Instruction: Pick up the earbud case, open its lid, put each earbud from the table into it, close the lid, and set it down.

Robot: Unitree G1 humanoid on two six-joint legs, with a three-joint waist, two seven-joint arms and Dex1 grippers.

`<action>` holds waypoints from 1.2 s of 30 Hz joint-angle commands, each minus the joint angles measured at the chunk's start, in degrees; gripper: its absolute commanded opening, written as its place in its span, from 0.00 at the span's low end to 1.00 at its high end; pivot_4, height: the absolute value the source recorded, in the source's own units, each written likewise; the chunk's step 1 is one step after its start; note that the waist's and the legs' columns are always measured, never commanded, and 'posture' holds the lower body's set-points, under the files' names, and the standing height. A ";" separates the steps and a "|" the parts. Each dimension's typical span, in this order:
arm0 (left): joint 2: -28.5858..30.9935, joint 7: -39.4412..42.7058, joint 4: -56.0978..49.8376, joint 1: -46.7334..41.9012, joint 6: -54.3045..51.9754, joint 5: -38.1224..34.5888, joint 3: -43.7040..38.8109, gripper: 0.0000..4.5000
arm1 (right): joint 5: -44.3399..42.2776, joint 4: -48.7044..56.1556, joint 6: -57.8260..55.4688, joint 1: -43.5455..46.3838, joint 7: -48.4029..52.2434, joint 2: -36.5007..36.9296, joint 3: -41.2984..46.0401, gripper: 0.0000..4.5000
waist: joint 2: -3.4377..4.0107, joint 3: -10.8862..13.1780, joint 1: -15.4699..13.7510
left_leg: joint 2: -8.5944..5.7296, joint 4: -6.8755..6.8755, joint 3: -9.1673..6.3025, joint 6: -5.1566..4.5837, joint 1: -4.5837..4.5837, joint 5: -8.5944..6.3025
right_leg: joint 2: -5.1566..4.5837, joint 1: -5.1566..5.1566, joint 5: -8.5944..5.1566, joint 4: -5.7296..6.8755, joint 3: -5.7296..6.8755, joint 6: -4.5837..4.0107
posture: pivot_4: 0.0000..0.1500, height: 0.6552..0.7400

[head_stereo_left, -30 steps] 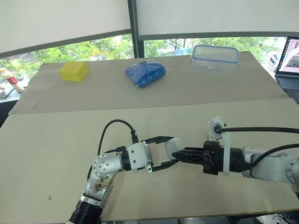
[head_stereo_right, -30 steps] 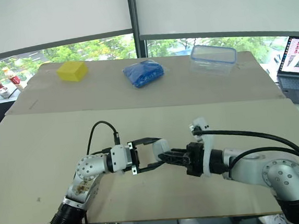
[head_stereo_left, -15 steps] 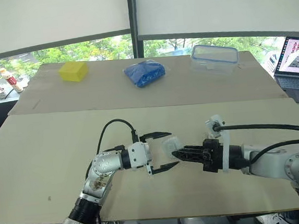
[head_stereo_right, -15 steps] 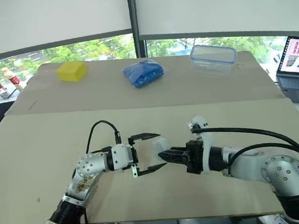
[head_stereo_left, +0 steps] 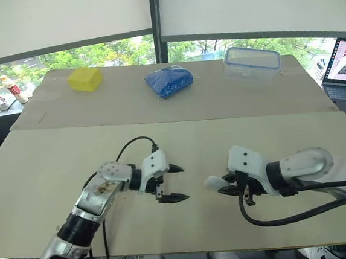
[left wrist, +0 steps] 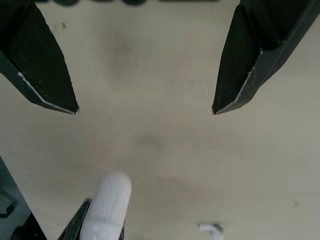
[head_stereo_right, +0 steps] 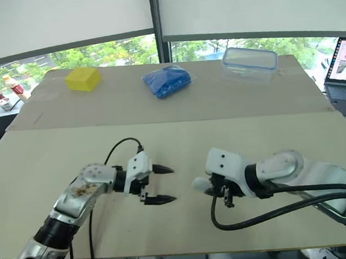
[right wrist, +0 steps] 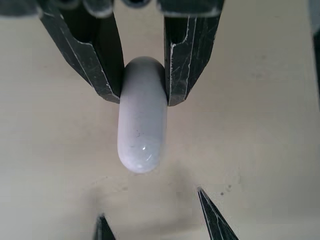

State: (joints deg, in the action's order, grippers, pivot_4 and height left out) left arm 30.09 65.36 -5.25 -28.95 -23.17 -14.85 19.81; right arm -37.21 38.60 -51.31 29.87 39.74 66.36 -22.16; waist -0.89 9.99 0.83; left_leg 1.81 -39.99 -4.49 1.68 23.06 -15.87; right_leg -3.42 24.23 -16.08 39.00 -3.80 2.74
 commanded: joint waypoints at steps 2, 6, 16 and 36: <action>-2.19 -0.73 -1.09 -2.22 1.60 1.53 1.53 1.00 | 4.38 0.02 0.61 2.33 3.82 -2.26 0.28 0.16 | 0.00 0.00 0.26 | 0.02 0.02 0.00 0.00 -0.04 0.00 | 0.03 -0.01 0.02 0.01 0.00 -0.03 | 1.00 0.29; -3.62 -0.29 -0.55 -2.80 2.51 1.93 2.41 1.00 | 5.99 0.60 -0.86 2.65 5.39 -4.12 1.00 0.16 | 0.00 0.00 0.28 | 0.03 0.03 -0.01 -0.01 -0.06 0.00 | 0.03 0.00 0.03 0.04 0.00 -0.05 | 1.00 0.29; -5.99 0.35 0.29 -3.17 3.14 1.76 2.91 0.39 | 8.31 1.56 -2.80 2.24 7.24 -6.74 1.98 0.16 | 0.00 0.00 0.04 | 0.00 -0.02 -0.01 -0.01 -0.05 0.00 | 0.02 -0.02 0.04 0.05 -0.01 -0.04 | 1.00 0.29; -10.65 -0.38 2.86 4.91 5.20 -8.87 -7.48 0.12 | 11.70 3.98 4.22 -5.83 10.06 -4.84 12.24 1.00 | 0.00 0.00 0.03 | -0.01 -0.05 -0.01 -0.01 -0.07 0.00 | -0.01 -0.03 0.04 0.10 -0.01 -0.04 | 1.00 0.29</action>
State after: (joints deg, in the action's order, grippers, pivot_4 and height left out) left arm 19.43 64.61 -1.11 -24.24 -18.40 -21.07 14.00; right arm -25.53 40.40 -49.17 24.07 49.93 62.13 -12.58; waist -0.88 9.99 0.87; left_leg 1.80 -40.06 -4.50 1.66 22.99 -15.86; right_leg -3.42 24.20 -16.04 39.13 -3.81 2.70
